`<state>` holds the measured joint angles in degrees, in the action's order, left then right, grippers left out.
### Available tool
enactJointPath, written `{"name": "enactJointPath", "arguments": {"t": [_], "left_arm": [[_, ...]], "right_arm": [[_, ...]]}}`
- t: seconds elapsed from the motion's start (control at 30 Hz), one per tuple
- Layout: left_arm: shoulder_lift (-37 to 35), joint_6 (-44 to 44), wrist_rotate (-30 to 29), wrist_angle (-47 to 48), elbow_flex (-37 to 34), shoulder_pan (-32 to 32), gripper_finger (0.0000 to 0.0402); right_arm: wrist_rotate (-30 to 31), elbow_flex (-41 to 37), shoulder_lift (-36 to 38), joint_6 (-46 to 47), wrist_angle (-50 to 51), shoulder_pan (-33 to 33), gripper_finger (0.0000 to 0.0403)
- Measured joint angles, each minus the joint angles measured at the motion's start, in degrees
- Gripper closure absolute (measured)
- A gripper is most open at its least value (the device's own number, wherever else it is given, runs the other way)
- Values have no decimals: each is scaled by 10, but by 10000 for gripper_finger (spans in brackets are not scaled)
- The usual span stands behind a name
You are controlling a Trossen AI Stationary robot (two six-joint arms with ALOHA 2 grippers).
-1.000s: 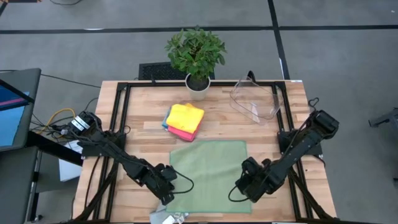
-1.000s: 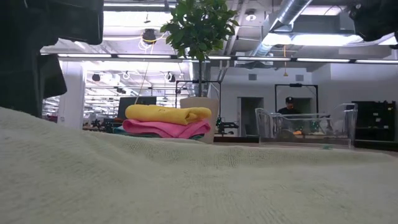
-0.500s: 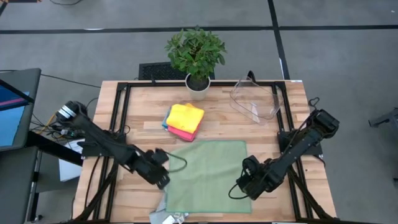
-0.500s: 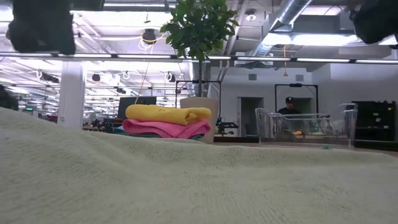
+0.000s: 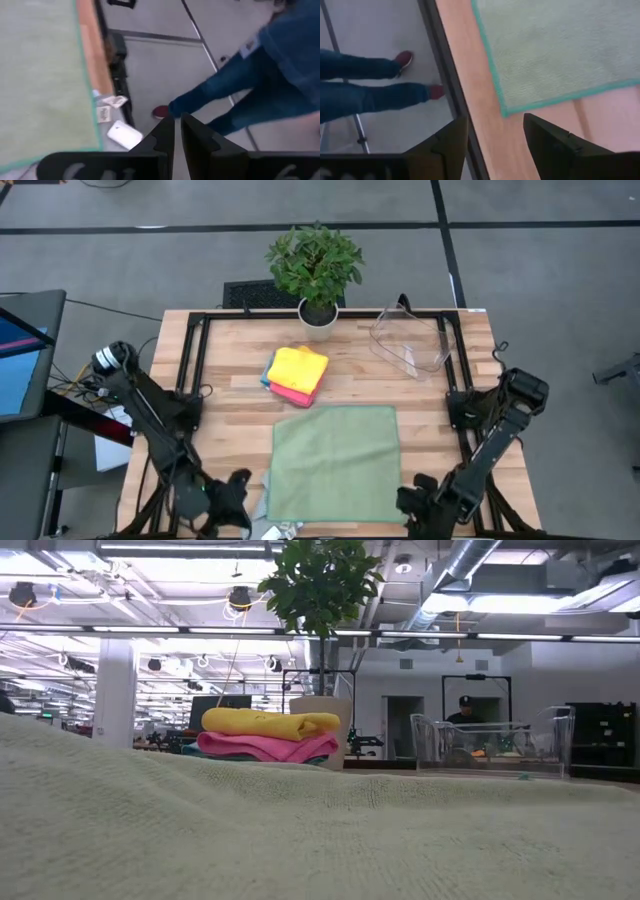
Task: Fold microfiber towels
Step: Fold the light green microfiber towel
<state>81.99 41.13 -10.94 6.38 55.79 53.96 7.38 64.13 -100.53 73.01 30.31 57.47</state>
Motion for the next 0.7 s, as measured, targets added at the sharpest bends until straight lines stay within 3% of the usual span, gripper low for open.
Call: {"name": "enactJointPath", "arguments": {"t": [0.1, 0.2, 0.4, 0.57, 0.7], "left_arm": [[57, -44, 2, 9, 41, 7, 379], [119, -75, -2, 102, 101, 5, 379], [190, -103, -98, 303, 218, 2, 379], [193, -154, -150, 322, 236, 6, 379], [194, -114, -107, 268, 207, 7, 377]], "right_arm": [[-19, 14, -18, -24, -5, -3, 191], [-41, 28, -35, -63, -2, -4, 195], [-51, 41, -38, -87, 24, -7, 201], [-44, 46, -37, -142, 50, -4, 207], [-30, 46, -38, -242, 40, -5, 206]]}}
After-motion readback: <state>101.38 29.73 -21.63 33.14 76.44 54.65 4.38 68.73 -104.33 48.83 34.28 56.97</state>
